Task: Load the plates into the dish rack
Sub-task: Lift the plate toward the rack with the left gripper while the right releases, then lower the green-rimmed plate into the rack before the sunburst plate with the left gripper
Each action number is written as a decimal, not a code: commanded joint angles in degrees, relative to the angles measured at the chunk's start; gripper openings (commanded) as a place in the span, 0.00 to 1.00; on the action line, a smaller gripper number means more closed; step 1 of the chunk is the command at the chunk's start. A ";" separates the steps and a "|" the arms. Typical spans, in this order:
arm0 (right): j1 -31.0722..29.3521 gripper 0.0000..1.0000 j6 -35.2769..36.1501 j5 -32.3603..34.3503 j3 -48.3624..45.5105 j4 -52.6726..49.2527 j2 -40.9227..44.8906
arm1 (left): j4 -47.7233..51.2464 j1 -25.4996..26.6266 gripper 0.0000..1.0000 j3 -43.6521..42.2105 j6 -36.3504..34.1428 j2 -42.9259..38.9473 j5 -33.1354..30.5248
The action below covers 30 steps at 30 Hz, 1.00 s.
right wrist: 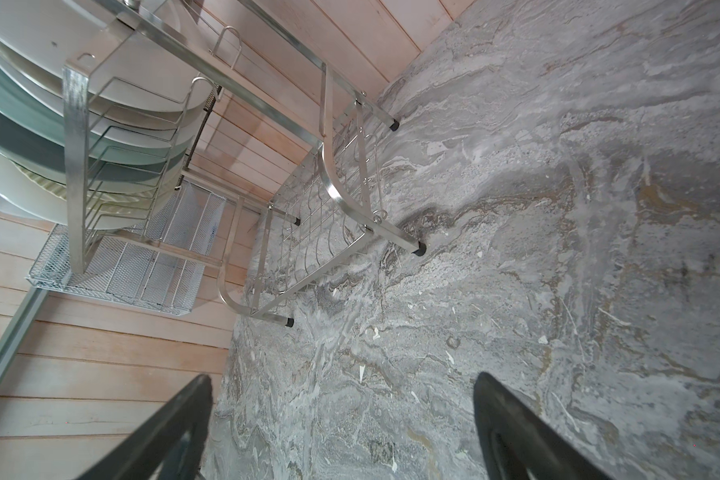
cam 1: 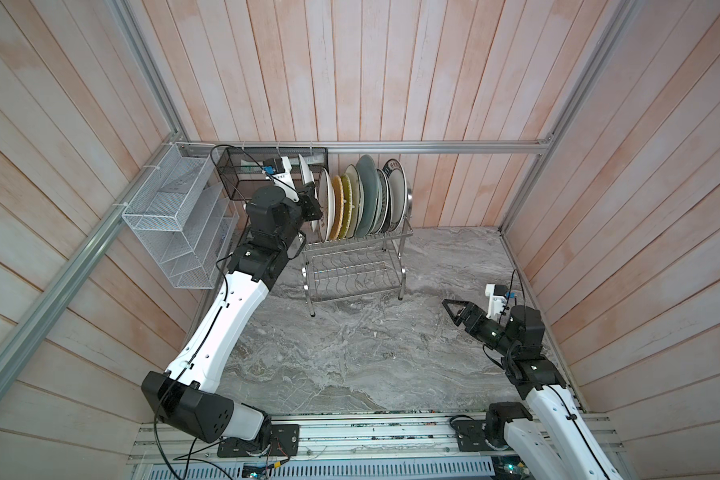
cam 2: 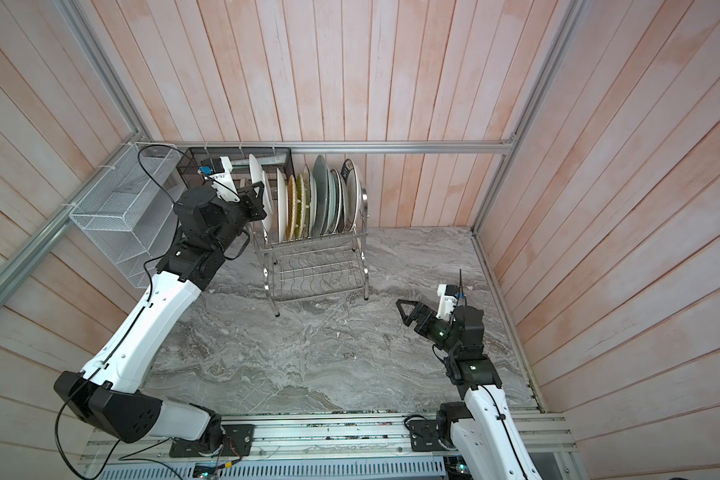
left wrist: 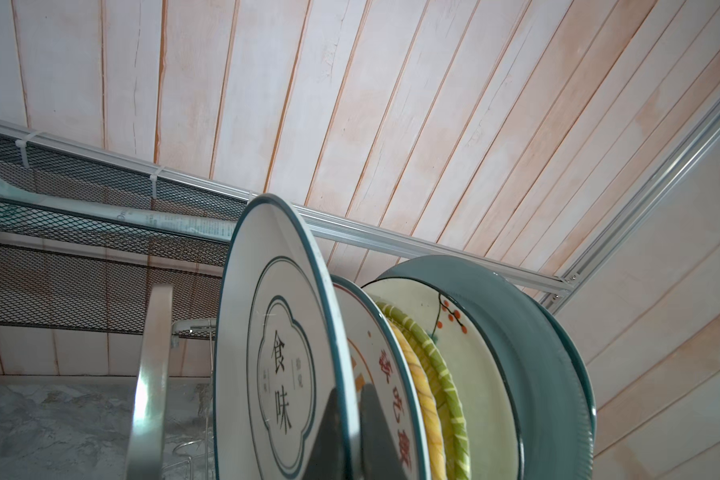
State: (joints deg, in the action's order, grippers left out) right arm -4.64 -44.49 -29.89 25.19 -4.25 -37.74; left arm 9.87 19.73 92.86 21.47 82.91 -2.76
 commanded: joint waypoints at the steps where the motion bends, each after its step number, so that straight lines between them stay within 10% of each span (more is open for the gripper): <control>1: -0.37 0.98 0.54 -0.08 -0.64 1.69 -0.10 | -4.34 -0.65 0.00 -0.71 1.45 -1.09 2.53; 30: -0.64 0.98 -0.54 -0.53 -2.00 2.65 0.11 | -0.20 -0.44 0.00 -2.04 -3.36 0.12 3.38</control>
State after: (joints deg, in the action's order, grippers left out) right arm -4.91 -44.77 -29.91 24.01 -2.90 -38.13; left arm 8.84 18.72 88.47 21.10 82.81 1.41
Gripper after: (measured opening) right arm 0.978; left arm 0.077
